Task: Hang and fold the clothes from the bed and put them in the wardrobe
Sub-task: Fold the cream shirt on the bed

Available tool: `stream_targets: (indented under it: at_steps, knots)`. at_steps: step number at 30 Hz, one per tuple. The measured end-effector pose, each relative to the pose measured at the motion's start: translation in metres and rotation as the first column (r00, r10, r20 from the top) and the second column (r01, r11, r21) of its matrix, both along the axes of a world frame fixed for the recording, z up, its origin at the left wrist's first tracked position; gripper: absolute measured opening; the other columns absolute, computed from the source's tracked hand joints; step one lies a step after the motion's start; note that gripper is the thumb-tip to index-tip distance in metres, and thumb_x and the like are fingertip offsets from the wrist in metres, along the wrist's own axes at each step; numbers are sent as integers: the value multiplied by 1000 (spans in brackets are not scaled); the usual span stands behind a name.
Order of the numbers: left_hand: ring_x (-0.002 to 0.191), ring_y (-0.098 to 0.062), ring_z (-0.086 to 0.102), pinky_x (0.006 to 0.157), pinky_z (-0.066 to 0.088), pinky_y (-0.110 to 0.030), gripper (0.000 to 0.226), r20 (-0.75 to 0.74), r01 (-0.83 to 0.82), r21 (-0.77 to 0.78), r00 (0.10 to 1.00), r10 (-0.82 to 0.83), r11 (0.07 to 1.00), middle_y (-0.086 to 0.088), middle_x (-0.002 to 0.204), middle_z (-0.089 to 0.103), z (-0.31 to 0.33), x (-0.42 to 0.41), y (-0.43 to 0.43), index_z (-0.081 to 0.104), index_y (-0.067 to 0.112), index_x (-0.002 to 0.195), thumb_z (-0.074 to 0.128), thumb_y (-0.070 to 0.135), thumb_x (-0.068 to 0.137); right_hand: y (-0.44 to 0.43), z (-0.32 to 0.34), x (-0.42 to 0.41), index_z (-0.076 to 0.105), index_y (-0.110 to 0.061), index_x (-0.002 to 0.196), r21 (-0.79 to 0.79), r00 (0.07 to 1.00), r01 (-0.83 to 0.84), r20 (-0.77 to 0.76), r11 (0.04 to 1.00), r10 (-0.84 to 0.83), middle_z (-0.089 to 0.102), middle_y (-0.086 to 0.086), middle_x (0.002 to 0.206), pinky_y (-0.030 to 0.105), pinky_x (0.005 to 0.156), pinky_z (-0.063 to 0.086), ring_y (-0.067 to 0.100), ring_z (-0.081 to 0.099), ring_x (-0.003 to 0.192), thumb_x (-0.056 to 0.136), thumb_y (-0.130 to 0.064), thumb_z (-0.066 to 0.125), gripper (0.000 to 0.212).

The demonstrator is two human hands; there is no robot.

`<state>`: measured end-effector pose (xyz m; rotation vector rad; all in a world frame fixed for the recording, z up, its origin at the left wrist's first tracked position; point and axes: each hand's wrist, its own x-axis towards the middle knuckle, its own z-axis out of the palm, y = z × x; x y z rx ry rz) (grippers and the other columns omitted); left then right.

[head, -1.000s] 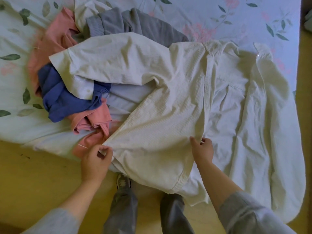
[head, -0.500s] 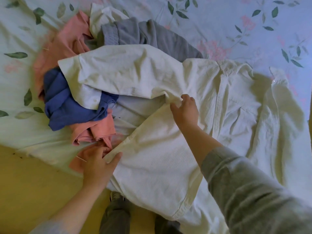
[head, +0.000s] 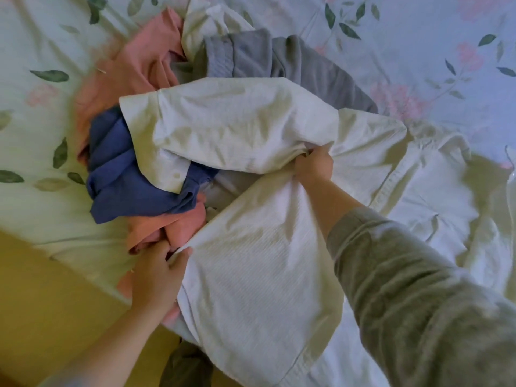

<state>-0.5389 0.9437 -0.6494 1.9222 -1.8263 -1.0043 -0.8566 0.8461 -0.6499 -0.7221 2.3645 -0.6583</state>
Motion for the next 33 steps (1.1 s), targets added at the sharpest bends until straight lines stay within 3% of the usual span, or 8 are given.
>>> stream_targets:
  at_steps: [7,12,19,21,23,26,30,33]
  knots:
    - [55,-17,45,50,30,-30,29,44,-3,41,999,1,999,0,60,46,-11,7,-11,45,12,68,64,9,89,5,-15,13,52,-9,111,-32,984,-90,151,995,94,59,-2,90,16,52,34,13,55,77,88,-28,61,31]
    - [55,-18,45,49,30,-29,25,111,29,16,993,-31,999,-1,63,46,-2,8,-3,47,12,75,69,16,86,64,-6,18,45,-19,139,-79,992,-12,124,997,22,57,-18,80,7,48,39,-12,58,69,93,-27,53,47]
    - [61,-18,47,52,39,-33,24,43,168,2,985,-168,986,1,66,47,33,-15,10,52,15,78,76,17,79,174,17,35,53,-11,129,109,953,260,-187,959,-237,55,10,125,36,88,41,29,51,115,90,-20,58,40]
    - [64,-14,51,56,44,-28,19,-24,304,68,953,-303,950,3,70,52,40,-25,21,55,20,78,72,15,82,201,23,40,50,-10,131,221,942,334,-67,916,-328,53,10,125,40,91,44,31,53,113,91,-27,60,44]
    - [76,-12,55,69,47,-24,9,-91,442,146,897,-433,885,5,85,56,42,-37,35,60,22,89,68,18,87,212,29,37,57,-14,102,231,926,317,135,920,-353,57,4,90,35,70,44,23,54,78,95,-29,54,17]
    - [107,-16,50,94,42,-25,32,40,515,356,825,-564,780,2,116,50,31,-46,57,54,19,120,62,32,91,218,32,28,50,-5,72,158,863,386,287,909,-416,45,10,67,38,60,40,24,43,64,96,-24,51,29]
    - [101,-18,50,90,43,-28,32,206,458,388,803,-559,800,-1,113,50,18,-43,70,55,18,115,60,37,91,222,28,17,62,9,100,118,696,473,558,873,-452,61,17,84,44,76,55,29,60,76,89,-34,67,45]
    - [94,-16,52,82,45,-26,28,118,456,320,850,-513,830,2,104,49,20,-64,69,57,17,114,61,32,91,210,34,-11,58,-7,127,47,808,415,439,909,-392,67,8,108,40,93,53,26,66,100,84,-43,72,58]
